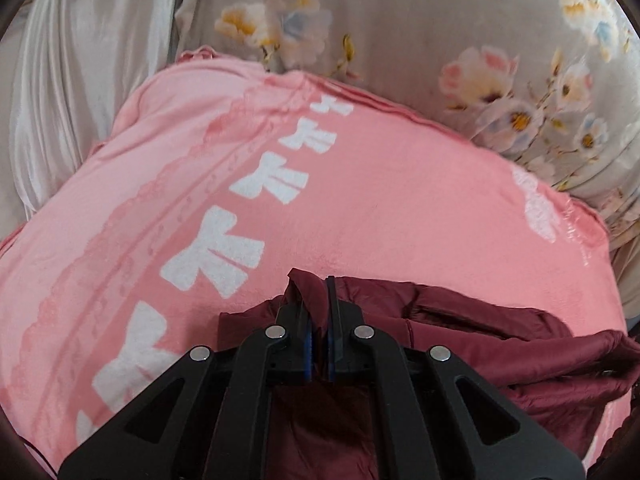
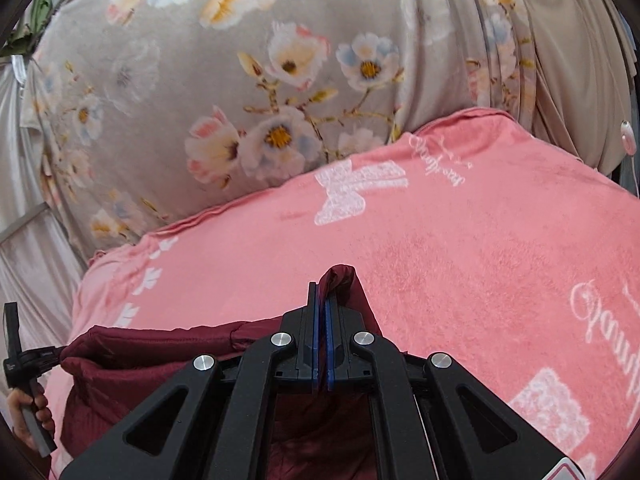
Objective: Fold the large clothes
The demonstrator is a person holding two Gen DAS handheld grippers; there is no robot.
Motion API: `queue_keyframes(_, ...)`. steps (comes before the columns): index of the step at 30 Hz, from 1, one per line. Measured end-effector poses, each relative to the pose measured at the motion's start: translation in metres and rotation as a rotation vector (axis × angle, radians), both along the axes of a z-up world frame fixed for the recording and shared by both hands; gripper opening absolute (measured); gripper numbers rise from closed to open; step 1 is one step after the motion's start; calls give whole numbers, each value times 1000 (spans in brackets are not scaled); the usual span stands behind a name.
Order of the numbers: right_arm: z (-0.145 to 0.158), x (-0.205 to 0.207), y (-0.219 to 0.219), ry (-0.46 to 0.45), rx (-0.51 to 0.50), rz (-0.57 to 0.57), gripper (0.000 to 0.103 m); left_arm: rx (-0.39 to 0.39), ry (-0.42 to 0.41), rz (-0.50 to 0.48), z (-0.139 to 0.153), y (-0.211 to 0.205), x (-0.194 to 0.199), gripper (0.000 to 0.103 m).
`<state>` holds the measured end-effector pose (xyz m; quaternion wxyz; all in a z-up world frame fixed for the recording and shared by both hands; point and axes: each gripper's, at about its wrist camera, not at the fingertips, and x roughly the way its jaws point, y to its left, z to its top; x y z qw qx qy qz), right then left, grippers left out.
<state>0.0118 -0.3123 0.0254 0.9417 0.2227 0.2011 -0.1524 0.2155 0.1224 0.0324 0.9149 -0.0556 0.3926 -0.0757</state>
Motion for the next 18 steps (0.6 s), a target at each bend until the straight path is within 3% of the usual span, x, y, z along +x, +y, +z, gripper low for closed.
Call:
queue_keyframes(5,-22,28,-1,74,-14,6,3,24,61,12,-33,-11,22,4)
queue_keyframes(8,-23,31,-1,79,-14,2,10,26,77,13,-45,-13,30,8)
queue_keyframes(12,9,0,8,-13,-68,-53,32,3,46,19,-33,-8,24,14)
queue_keyframes(13,21,-12,11,-49,-84,-64,32,3,25,27,-26,-7,20,28)
queue_keyframes(14,30,-20,13,-71,-96,-69,33,18,-32,53,-10,-3,11,52)
queue_keyframes(15,42,-32,17,-103,-112,-71,33,33,-102,80,7,0,-1,62)
queue_keyframes(16,52,-42,22,-129,-125,-73,33,41,-146,93,19,2,-8,67)
queue_keyframes(18,69,-63,35,-188,-154,-55,33,62,-239,93,55,3,-30,66)
